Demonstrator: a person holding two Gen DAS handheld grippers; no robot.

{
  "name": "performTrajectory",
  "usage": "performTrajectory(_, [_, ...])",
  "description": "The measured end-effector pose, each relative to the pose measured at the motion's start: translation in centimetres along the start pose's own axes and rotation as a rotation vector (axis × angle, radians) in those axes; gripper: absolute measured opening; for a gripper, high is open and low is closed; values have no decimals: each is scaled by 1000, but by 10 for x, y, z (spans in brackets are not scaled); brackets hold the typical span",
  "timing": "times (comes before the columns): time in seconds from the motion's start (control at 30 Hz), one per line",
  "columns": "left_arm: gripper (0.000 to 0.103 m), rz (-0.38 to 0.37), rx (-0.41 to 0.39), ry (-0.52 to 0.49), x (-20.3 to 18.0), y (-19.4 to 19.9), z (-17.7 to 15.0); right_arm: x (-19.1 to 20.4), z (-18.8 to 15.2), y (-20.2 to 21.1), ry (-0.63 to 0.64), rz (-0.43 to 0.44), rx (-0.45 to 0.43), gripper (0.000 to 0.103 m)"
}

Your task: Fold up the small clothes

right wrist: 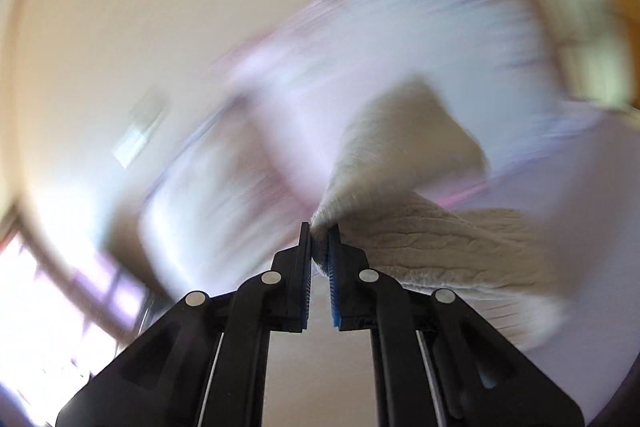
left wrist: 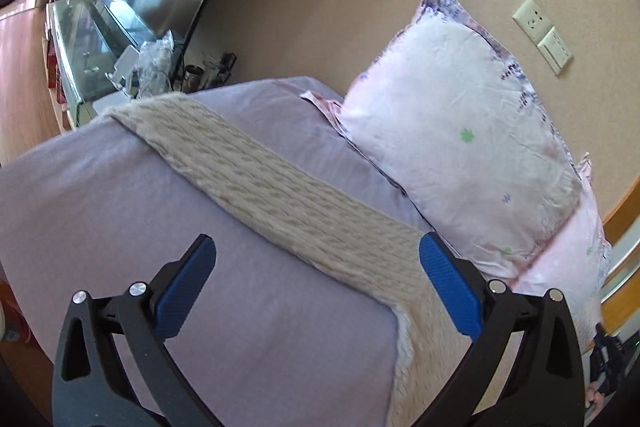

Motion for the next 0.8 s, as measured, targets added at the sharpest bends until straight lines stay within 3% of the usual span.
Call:
performTrajectory(0.03, [101,11,-2,0,3,-3,4,21,-11,-19,24,56,67,15])
performTrajectory(0.1, [99,27,11,33,14,-10,10,54,-32,-41,60,132,151,39])
performTrajectory(0.13, [95,20,20,58,20,-14,12,60,-37,-40,75,135,144,58])
performTrajectory(0.17, [91,13,30,91,28,-18,16,64,-40,-33,100,119,112,69])
performTrajectory(0.43, [75,53,26,371,103,-45,46,4,-26,30,35,-73,21,77])
performTrajectory(0.57, [49,58,-28,520,137,-47,59,-26,-32,46,0,-131,-15,78])
performTrajectory(0.7, [35,61,-5,577,154,-55,72,-39,-40,63,-28,-153,-39,80])
performTrajectory(0.73, [25,61,11,580,155,-59,74,-42,-41,65,-32,-157,-41,80])
performTrajectory(0.77, [8,68,25,581,155,-63,74,-45,-43,67,-36,-159,-41,80])
performTrajectory(0.8, [8,64,26,576,151,-63,75,-47,-44,70,-39,-165,-40,80])
Point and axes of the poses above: each gripper's, at about its wrist camera, not at the fingertips, and y roughly against the way its jaws point, x to its left, z to its top, the point moved 3 cm from there along -y, roughly the way its jaws point, and after that the axes turned 1 degree about y, right-handed, at the moved point
